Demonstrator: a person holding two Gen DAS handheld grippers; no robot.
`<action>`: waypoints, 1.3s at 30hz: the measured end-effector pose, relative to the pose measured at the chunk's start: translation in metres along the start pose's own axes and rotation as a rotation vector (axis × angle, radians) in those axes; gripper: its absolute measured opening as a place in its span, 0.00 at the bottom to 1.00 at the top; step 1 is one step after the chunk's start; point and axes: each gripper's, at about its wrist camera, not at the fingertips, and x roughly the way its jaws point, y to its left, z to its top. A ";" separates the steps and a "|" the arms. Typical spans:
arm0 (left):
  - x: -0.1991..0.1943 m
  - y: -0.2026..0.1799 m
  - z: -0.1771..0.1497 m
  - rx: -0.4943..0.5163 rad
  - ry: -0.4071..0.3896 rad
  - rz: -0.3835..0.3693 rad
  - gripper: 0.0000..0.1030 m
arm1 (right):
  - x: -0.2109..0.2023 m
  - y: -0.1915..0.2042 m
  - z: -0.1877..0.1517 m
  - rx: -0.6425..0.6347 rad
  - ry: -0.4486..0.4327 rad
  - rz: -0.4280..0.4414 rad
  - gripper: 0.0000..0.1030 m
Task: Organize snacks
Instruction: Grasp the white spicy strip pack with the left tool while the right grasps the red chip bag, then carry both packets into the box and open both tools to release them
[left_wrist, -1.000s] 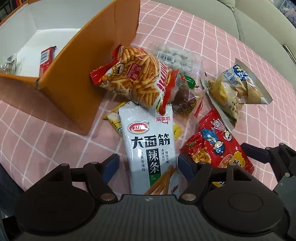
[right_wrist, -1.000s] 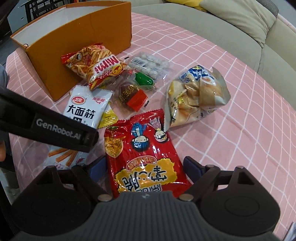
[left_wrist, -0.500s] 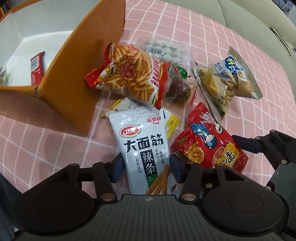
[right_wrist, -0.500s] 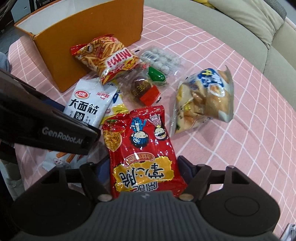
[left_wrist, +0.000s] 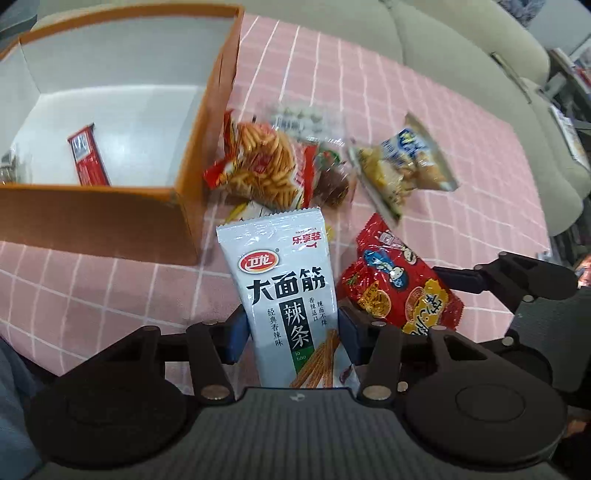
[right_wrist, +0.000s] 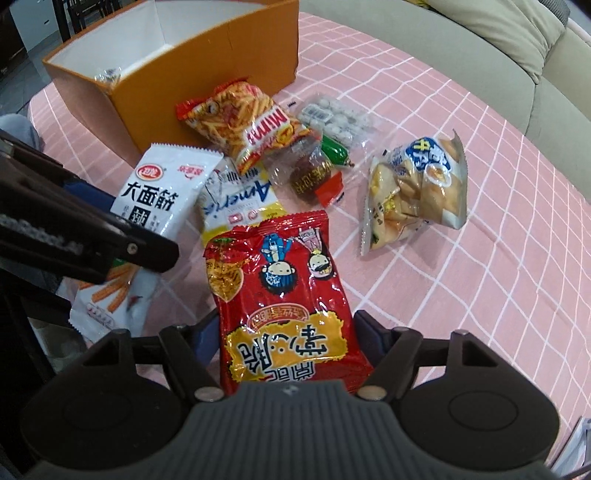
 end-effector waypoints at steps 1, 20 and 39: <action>-0.005 0.000 0.000 0.005 -0.009 -0.007 0.56 | -0.005 0.001 -0.001 0.001 -0.005 -0.005 0.69; -0.122 0.050 0.014 0.020 -0.298 -0.055 0.56 | -0.091 0.071 0.072 -0.042 -0.253 -0.020 0.69; -0.170 0.143 0.084 -0.052 -0.410 0.133 0.56 | -0.094 0.132 0.172 -0.081 -0.405 0.051 0.69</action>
